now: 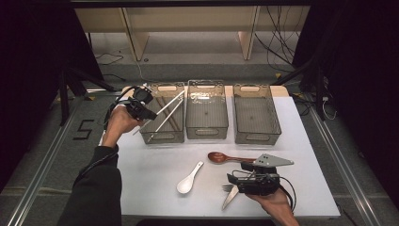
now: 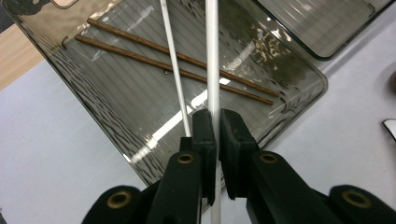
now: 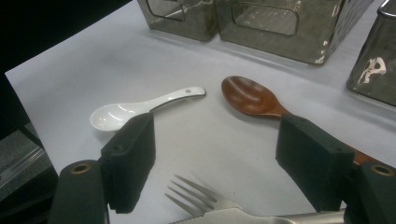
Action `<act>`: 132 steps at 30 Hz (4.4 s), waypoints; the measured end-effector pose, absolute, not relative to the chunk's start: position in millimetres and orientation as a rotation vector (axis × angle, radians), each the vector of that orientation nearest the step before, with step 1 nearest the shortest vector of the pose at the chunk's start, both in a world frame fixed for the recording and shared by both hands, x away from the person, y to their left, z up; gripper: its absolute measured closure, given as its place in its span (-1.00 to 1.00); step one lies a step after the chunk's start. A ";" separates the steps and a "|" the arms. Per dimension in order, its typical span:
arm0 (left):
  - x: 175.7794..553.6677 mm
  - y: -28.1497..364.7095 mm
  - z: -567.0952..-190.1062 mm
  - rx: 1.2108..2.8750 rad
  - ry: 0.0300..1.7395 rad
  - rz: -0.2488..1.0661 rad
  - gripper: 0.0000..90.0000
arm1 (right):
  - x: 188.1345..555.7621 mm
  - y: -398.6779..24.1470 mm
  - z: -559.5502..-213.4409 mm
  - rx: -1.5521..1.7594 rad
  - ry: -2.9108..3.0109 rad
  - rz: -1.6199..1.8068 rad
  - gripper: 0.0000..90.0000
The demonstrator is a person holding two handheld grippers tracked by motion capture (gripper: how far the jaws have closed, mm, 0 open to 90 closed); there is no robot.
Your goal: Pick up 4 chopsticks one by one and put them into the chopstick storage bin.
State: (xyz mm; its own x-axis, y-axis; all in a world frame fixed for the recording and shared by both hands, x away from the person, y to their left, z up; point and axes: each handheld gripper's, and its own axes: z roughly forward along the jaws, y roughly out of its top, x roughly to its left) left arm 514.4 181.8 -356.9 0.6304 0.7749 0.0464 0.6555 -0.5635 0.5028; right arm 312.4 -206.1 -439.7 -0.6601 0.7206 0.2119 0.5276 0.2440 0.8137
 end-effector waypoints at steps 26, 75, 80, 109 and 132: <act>545.8 186.2 -375.6 2.304 1.253 0.412 0.88 | 312.3 -207.1 -438.9 1.177 2.307 1.383 -0.35; 530.8 176.0 -363.5 2.177 1.287 0.308 -0.46 | 311.8 -207.4 -438.9 1.176 2.304 1.386 -0.35; 513.1 174.2 -356.8 2.164 1.252 0.313 -0.52 | 311.7 -207.6 -438.6 1.181 2.302 1.383 -0.35; 423.6 160.5 -375.3 2.082 1.156 0.280 -0.62 | 312.3 -209.9 -438.5 1.182 2.295 1.375 -0.35; 407.2 127.0 -404.4 2.213 1.137 0.226 -0.64 | 313.2 -209.5 -440.4 1.179 2.301 1.367 -0.35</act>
State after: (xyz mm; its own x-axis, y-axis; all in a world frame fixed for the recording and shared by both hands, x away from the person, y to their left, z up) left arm 407.2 127.0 -404.4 0.6123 0.7801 -0.1287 0.6716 -0.4273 0.6053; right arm 313.2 -209.5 -440.4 -0.6554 0.7275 0.2032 0.5262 0.2467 0.8138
